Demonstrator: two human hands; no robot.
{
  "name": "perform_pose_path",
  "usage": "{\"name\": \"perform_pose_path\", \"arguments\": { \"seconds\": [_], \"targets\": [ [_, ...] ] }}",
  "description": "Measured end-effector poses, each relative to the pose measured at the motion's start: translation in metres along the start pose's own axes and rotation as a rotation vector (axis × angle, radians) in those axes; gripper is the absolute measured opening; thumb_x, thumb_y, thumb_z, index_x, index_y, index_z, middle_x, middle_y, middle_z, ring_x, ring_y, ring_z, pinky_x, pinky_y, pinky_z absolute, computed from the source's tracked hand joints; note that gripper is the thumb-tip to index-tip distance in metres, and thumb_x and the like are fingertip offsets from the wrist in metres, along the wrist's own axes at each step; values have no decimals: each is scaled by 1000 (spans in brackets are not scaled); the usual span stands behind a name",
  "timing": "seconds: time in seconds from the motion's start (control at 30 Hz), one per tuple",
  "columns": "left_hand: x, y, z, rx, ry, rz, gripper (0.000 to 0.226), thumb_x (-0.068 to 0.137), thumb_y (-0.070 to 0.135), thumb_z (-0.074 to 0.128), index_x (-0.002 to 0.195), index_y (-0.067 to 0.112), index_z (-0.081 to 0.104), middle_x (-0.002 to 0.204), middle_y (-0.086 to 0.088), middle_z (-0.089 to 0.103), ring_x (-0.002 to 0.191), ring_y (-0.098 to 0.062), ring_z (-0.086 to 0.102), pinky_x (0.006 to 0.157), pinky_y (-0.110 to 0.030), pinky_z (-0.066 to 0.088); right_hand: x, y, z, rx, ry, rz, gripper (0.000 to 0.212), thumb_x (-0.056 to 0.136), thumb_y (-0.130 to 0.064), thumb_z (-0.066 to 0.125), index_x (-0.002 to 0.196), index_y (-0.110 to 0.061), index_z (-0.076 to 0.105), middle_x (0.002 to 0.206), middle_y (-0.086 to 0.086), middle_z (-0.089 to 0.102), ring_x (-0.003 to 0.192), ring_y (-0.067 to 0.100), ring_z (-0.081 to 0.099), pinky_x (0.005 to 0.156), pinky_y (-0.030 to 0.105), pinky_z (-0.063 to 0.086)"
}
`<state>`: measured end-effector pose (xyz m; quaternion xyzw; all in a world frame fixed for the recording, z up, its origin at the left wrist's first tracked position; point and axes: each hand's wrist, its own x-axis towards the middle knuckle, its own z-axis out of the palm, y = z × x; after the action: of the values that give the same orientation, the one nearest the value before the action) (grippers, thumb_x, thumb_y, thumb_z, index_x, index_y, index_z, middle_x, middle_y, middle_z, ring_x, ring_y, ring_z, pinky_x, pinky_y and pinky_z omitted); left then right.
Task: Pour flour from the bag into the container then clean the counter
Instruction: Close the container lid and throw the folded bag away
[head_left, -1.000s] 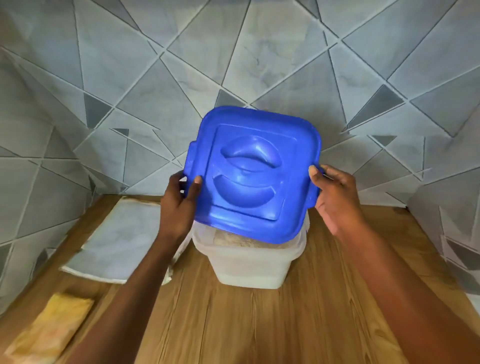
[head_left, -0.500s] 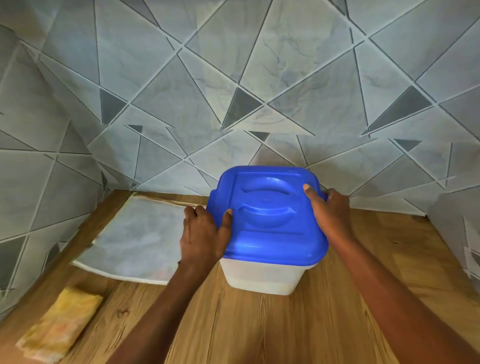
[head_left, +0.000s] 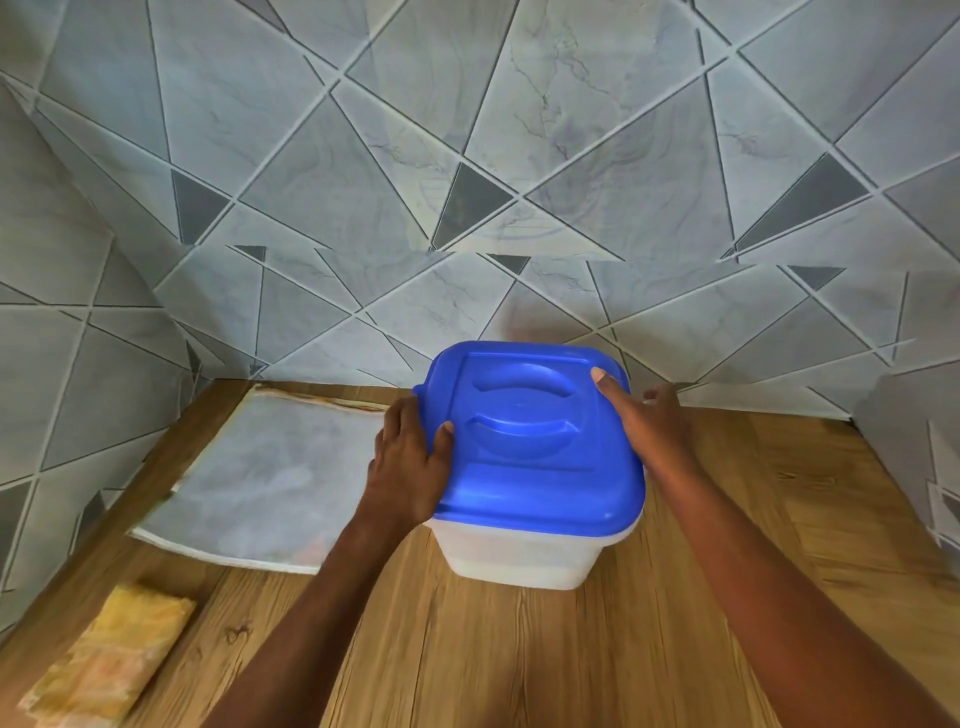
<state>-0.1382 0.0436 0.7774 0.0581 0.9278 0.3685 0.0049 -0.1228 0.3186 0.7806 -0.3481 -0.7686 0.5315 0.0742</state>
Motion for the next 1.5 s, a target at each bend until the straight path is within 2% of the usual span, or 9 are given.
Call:
{"name": "perform_pose_path", "arguments": {
  "seconds": [0.17,0.37,0.47,0.6,0.73,0.93,1.1,1.27,1.5],
  "targets": [
    [3,-6,4,-61,-34,28,65,105,49,31,162,24,13,170,5,9,156,-19,17,125,-42,23,-4,0,-4,216,-213,115,61,69,-72,76,98,-18,75,92,-5,78,81,16,74,61,28,53],
    [2,-5,5,-111,-22,29,62,106,46,34,162,23,16,169,5,12,156,-16,16,123,-35,20,-3,3,2,-4,125,-68,75,66,-84,67,58,-14,40,56,-2,48,58,21,52,53,32,38],
    [2,-7,6,-127,-14,36,62,106,44,35,161,21,18,169,3,14,155,-16,17,123,-33,20,-3,7,2,-119,176,-150,75,61,-95,56,68,-22,41,72,0,49,76,25,50,67,33,41],
    [1,-9,7,-128,-5,44,62,106,45,35,161,20,19,168,2,15,155,-17,18,124,-35,22,-2,0,-3,-119,118,-188,67,81,-68,67,112,-9,62,107,8,64,102,29,61,81,39,51],
    [2,-10,9,-116,-4,45,63,106,46,34,161,21,18,168,2,14,154,-21,22,124,-41,26,0,-9,-5,-75,10,-113,50,79,-54,70,64,-19,38,64,1,45,64,26,49,61,33,42],
    [5,-12,11,-88,12,51,65,104,48,32,161,19,19,168,-1,16,153,-25,25,123,-48,30,-10,-24,-2,-273,-62,-67,64,74,-69,72,101,-14,51,80,-8,50,88,27,60,83,44,57],
    [9,-13,12,-55,-14,79,65,105,45,32,161,16,17,168,-4,14,152,-28,27,122,-47,32,-8,-29,16,-626,58,-197,67,102,-58,38,118,4,60,114,22,66,116,43,56,92,43,46],
    [9,-12,11,-39,-36,96,65,106,42,31,161,12,15,167,-7,12,152,-29,26,122,-43,30,-7,-33,35,-761,117,-174,68,109,-41,25,152,12,20,148,31,43,132,47,48,105,51,41],
    [13,-12,8,-203,-30,78,62,103,42,49,155,20,27,159,-1,28,143,-23,38,115,-38,38,-7,-30,36,-788,117,-261,56,109,-31,27,151,5,24,131,35,55,121,50,55,100,52,44]
  ]
}}
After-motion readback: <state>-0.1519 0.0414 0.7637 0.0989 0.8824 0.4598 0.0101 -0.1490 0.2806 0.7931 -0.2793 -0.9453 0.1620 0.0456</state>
